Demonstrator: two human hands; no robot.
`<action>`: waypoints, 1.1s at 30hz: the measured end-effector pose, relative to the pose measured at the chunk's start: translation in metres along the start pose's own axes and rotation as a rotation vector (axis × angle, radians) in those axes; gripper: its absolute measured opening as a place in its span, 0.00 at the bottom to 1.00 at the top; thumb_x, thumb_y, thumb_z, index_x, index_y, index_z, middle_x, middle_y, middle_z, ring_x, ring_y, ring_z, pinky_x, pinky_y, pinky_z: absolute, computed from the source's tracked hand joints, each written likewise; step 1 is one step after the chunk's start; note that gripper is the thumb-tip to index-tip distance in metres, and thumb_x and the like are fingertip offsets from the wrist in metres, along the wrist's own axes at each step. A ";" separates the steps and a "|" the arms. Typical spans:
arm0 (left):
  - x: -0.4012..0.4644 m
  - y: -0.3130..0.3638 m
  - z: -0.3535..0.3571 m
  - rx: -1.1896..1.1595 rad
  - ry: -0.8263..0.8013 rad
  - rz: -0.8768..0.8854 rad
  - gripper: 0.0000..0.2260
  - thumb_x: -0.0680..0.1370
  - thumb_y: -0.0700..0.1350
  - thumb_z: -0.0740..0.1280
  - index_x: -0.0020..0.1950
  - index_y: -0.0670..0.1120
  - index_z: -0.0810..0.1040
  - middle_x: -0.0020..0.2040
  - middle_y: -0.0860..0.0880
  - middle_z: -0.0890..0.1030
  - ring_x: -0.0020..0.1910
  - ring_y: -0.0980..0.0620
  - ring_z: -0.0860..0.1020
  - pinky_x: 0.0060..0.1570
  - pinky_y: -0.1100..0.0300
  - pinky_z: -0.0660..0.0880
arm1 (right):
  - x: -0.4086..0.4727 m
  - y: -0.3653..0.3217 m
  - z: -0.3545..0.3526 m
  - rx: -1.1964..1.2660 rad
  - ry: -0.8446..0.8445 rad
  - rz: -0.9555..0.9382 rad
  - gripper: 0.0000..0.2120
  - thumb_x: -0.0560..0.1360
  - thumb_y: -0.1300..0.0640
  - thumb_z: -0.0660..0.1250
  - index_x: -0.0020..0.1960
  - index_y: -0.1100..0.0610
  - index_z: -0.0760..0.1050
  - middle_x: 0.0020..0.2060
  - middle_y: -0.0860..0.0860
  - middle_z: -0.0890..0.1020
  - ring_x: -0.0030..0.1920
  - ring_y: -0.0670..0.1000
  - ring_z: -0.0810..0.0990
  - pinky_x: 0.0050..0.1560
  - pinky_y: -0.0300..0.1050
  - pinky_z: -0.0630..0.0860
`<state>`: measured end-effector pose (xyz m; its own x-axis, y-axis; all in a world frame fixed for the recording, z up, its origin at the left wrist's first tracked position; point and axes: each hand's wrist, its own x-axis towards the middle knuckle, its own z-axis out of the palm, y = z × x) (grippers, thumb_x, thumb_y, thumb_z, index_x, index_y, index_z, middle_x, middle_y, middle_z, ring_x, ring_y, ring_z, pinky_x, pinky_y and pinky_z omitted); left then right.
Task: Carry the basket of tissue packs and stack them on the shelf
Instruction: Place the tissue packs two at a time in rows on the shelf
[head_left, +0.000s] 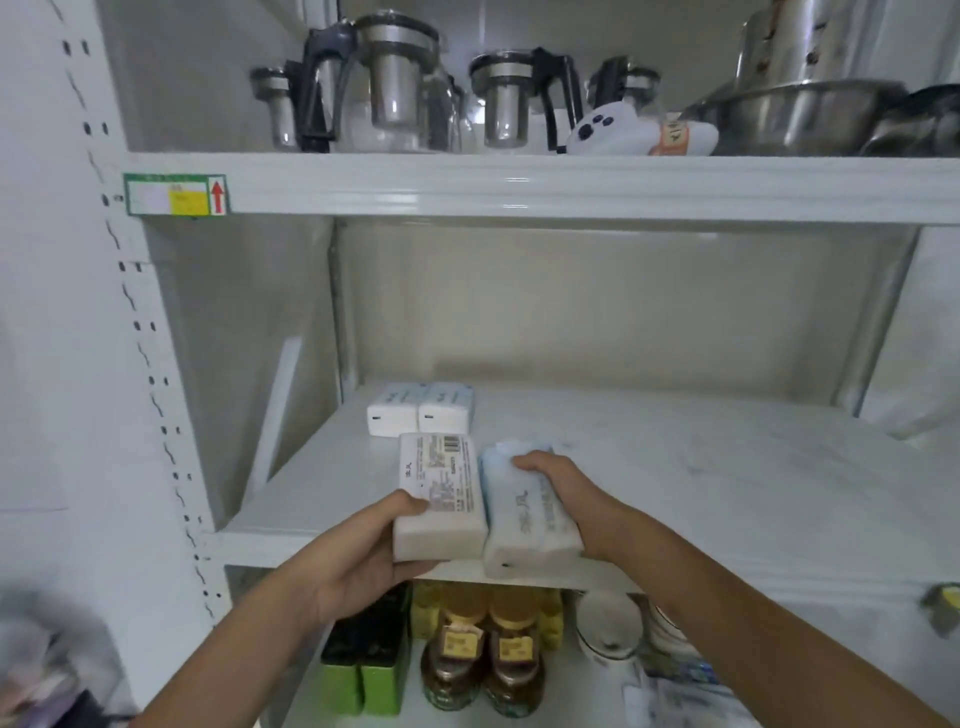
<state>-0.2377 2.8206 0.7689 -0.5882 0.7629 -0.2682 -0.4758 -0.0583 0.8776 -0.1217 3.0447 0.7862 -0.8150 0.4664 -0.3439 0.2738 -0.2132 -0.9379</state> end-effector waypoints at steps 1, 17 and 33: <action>0.002 0.004 -0.007 0.012 0.004 -0.003 0.21 0.76 0.40 0.70 0.70 0.45 0.77 0.63 0.40 0.84 0.66 0.40 0.79 0.64 0.47 0.77 | 0.009 0.000 0.008 0.000 -0.011 0.009 0.18 0.77 0.44 0.68 0.56 0.58 0.81 0.39 0.58 0.87 0.36 0.55 0.86 0.34 0.43 0.81; 0.046 0.063 -0.073 0.346 0.104 -0.049 0.18 0.78 0.46 0.71 0.67 0.45 0.77 0.61 0.42 0.86 0.60 0.44 0.84 0.54 0.51 0.84 | 0.095 -0.005 0.081 -0.051 0.108 -0.137 0.24 0.76 0.46 0.73 0.63 0.63 0.79 0.49 0.60 0.88 0.49 0.61 0.88 0.50 0.56 0.85; 0.077 0.037 -0.105 1.021 0.178 0.388 0.32 0.70 0.50 0.80 0.71 0.56 0.72 0.63 0.56 0.82 0.61 0.53 0.80 0.64 0.52 0.78 | 0.092 0.029 0.065 -0.643 -0.032 -0.455 0.51 0.59 0.42 0.85 0.75 0.42 0.62 0.65 0.37 0.77 0.66 0.43 0.76 0.68 0.50 0.76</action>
<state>-0.3693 2.8093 0.7391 -0.7051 0.6997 0.1151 0.4767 0.3475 0.8074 -0.2222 3.0260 0.7306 -0.9293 0.3621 0.0721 0.1440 0.5353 -0.8323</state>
